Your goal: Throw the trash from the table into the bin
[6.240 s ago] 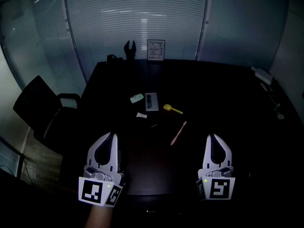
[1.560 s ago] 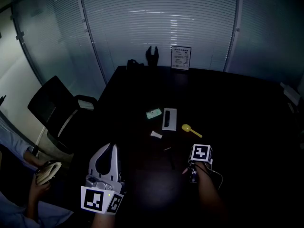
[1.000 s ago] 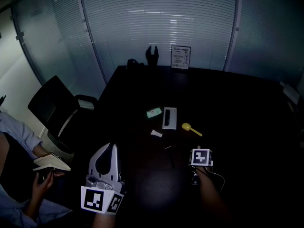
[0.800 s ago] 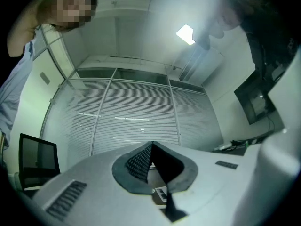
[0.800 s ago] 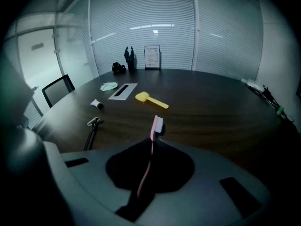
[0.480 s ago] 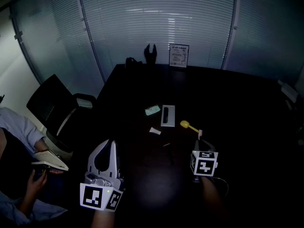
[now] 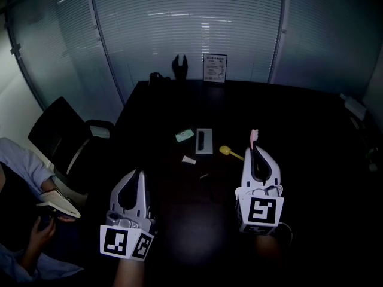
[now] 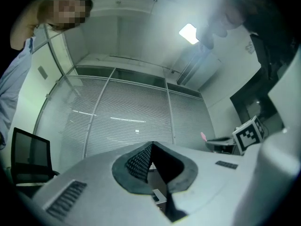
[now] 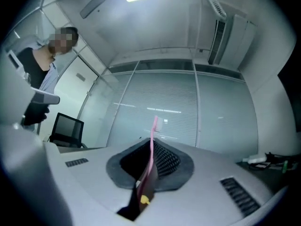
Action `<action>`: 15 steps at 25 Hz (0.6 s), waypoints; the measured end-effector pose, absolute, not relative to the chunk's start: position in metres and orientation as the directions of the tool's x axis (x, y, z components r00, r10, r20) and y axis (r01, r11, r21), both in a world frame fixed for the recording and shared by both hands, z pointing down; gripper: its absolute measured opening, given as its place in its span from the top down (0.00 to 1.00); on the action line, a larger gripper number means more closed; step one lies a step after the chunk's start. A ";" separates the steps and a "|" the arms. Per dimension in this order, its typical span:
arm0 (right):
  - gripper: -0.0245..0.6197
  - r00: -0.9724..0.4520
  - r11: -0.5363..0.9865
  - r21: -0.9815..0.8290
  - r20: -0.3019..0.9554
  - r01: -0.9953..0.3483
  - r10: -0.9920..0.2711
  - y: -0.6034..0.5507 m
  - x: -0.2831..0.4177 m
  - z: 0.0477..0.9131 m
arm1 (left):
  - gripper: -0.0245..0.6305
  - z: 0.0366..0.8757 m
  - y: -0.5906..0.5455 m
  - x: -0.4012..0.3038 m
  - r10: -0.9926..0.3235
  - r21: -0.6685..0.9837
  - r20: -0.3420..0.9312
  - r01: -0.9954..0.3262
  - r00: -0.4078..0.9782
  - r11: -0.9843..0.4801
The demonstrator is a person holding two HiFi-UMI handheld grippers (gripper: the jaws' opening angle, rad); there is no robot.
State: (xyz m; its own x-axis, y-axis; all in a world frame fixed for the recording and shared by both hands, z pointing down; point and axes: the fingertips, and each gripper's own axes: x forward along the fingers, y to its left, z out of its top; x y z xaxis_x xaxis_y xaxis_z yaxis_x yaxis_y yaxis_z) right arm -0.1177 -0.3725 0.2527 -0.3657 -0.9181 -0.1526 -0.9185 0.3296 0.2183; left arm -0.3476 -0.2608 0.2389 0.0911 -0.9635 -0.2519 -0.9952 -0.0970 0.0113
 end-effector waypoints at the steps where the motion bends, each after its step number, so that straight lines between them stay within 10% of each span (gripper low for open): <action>1: 0.92 -0.361 0.321 0.222 -0.176 -0.921 -0.916 -0.366 -0.117 0.243 | 0.96 0.239 -0.260 -0.346 -0.963 0.013 -0.253 -0.995 0.096 -0.103; 15: 0.92 -0.252 0.186 0.237 -0.285 -0.953 -0.925 -0.287 -0.087 0.212 | 0.96 0.226 -0.245 -0.324 -0.936 0.007 -0.285 -0.976 0.206 -0.217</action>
